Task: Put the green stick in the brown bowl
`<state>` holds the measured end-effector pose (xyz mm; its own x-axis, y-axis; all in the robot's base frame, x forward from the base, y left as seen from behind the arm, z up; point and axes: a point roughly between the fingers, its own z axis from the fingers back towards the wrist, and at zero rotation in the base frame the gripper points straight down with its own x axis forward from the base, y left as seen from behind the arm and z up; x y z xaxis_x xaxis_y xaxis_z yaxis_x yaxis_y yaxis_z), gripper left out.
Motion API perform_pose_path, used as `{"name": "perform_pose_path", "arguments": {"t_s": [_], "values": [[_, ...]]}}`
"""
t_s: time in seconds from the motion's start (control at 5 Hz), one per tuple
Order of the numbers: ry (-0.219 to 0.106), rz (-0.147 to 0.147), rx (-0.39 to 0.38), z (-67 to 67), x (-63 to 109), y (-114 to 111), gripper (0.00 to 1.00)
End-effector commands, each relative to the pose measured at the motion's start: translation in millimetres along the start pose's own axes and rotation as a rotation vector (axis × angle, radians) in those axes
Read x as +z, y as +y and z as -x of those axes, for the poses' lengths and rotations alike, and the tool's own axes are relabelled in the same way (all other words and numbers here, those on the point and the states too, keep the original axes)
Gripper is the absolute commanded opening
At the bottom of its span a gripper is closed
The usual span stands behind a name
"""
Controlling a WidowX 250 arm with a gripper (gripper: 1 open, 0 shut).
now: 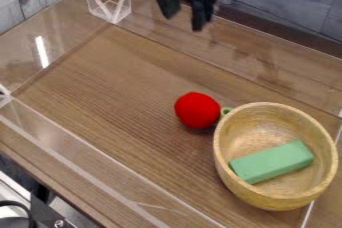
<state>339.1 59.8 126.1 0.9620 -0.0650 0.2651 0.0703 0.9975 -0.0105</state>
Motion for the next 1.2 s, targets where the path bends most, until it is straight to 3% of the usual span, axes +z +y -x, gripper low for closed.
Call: {"name": "perform_pose_path", "arguments": {"t_s": [0.0, 0.2, 0.6, 1.0], "values": [[-0.061, -0.013, 0.072, -2.4, 22.8, 7.7, 1.0], [-0.051, -0.008, 0.132, 6.1, 18.3, 10.2, 1.0], [-0.032, 0.01, 0.145, 10.9, 4.6, 11.2, 1.0], [-0.025, 0.003, 0.197, 15.5, -9.2, 19.6, 1.0]]}}
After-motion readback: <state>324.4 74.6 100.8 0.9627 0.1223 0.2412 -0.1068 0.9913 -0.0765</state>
